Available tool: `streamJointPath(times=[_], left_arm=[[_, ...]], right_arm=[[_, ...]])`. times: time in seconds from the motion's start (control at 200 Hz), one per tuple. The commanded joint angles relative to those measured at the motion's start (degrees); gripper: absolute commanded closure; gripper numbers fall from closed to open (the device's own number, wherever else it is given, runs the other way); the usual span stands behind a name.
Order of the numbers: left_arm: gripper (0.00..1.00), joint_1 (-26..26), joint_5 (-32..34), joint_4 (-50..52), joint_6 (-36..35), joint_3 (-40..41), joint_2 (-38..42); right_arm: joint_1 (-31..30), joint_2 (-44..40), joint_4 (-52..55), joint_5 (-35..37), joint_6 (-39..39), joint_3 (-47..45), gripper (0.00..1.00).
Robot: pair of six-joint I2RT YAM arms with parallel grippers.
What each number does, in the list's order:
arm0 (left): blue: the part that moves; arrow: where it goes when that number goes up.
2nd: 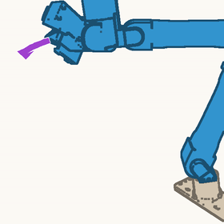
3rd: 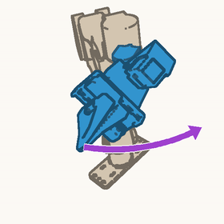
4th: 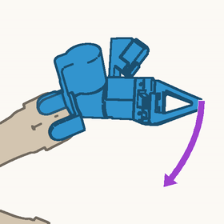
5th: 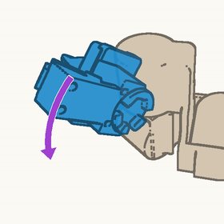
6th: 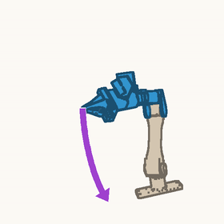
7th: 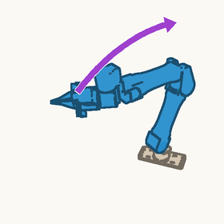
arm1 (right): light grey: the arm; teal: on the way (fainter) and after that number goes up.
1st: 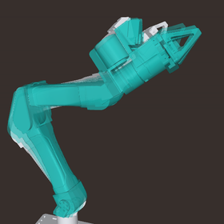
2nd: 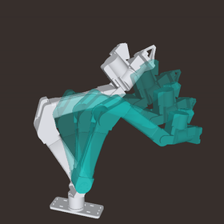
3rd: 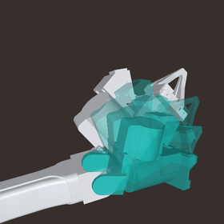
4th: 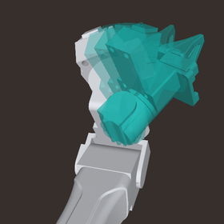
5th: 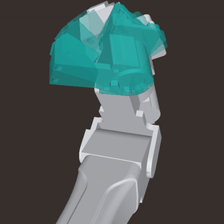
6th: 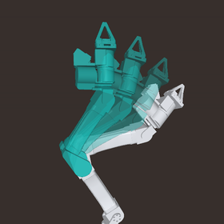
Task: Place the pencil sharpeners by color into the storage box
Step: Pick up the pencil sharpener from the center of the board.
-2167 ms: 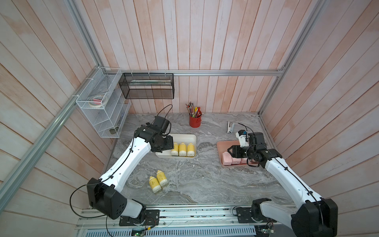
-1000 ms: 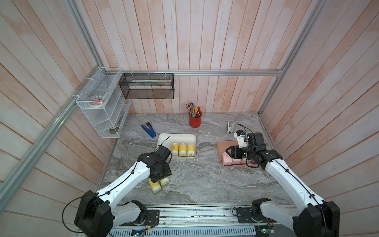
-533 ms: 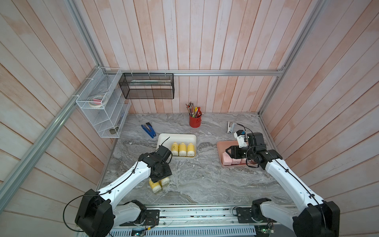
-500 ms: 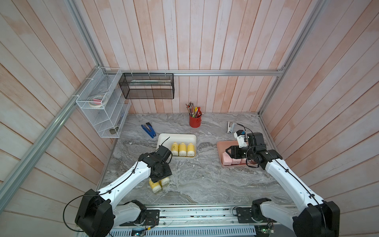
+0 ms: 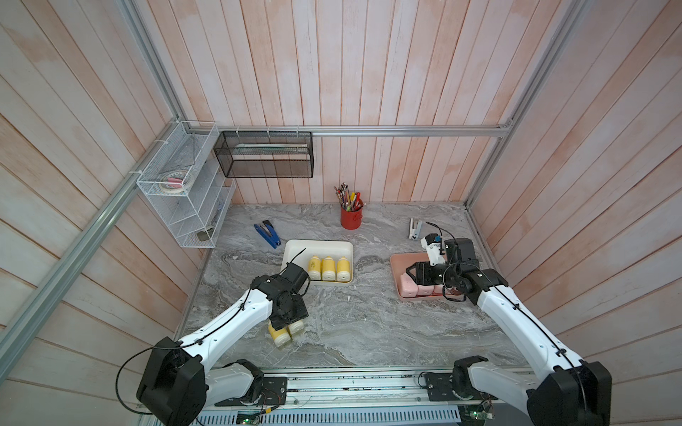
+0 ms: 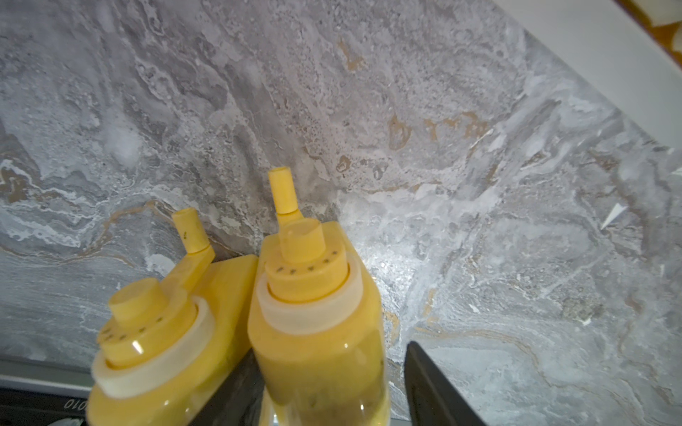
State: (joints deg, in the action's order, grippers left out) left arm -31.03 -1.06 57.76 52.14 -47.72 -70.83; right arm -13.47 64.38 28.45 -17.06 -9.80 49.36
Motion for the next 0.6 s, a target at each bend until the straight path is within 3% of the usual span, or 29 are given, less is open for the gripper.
streamJointPath(times=[0.0,0.595], left_arm=[[0.39,0.28,1.05,1.02,0.52,0.94,0.25],[0.40,0.35,1.32,1.22,0.94,2.19,0.98]], right_arm=[[-0.42,-0.66,-0.25,-0.96,0.22,-0.41,0.40],[-0.41,-0.61,-0.23,-0.83,0.18,-0.41,0.40]])
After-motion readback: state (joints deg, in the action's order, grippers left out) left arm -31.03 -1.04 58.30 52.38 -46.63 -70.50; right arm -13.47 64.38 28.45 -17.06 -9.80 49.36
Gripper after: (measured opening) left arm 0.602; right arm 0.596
